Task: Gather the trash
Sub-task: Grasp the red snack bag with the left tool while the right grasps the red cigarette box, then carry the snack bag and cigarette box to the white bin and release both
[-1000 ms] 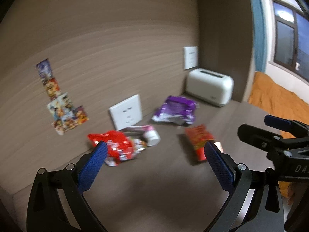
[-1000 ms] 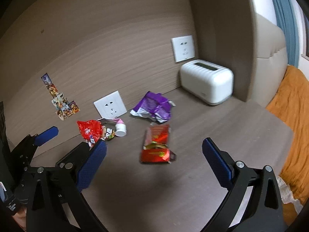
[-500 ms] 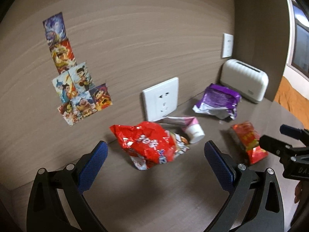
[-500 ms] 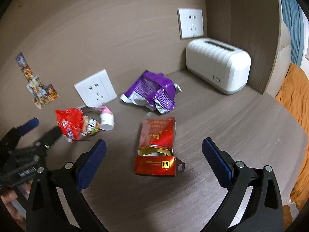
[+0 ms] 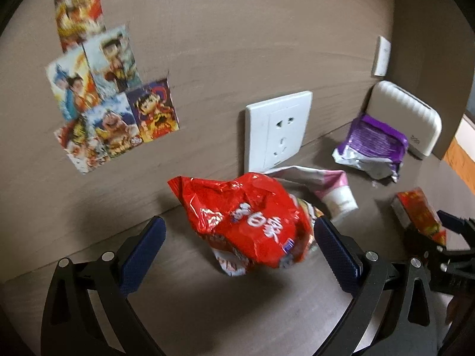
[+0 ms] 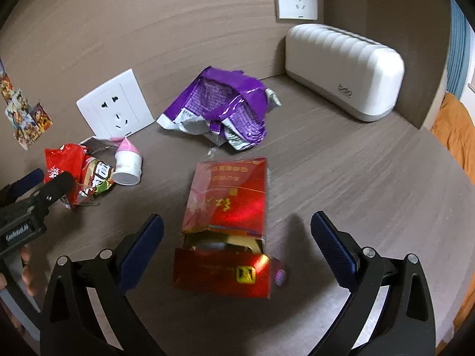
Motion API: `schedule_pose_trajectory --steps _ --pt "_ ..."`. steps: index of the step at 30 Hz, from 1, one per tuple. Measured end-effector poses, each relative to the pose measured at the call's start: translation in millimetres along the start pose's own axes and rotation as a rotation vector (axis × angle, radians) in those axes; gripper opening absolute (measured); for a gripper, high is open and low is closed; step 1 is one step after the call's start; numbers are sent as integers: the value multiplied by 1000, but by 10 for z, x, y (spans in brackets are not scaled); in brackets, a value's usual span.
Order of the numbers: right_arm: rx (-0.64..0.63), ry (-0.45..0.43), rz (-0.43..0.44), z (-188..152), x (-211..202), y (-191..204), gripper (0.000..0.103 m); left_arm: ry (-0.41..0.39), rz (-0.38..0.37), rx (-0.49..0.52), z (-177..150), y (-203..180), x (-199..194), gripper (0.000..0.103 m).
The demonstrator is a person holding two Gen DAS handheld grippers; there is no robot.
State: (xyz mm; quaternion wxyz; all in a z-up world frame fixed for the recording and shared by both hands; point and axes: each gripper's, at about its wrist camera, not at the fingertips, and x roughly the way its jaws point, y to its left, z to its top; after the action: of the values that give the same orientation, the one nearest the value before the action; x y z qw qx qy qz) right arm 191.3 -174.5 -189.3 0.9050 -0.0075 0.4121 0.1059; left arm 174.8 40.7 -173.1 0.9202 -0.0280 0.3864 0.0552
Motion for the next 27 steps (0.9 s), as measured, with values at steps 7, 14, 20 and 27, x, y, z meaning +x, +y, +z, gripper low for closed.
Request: schedule_pose_trajectory --steps 7,14,20,27 --pt "-30 22 -7 76 122 91 62 53 -96 -81 23 136 246 79" --pt "-47 22 15 40 47 159 54 58 -143 -93 -13 147 138 64" --pt "-47 -15 25 23 -263 138 54 24 -160 -39 -1 29 -204 64" --pt "28 -86 25 -53 -895 -165 54 -14 -238 110 -70 -489 -783 64"
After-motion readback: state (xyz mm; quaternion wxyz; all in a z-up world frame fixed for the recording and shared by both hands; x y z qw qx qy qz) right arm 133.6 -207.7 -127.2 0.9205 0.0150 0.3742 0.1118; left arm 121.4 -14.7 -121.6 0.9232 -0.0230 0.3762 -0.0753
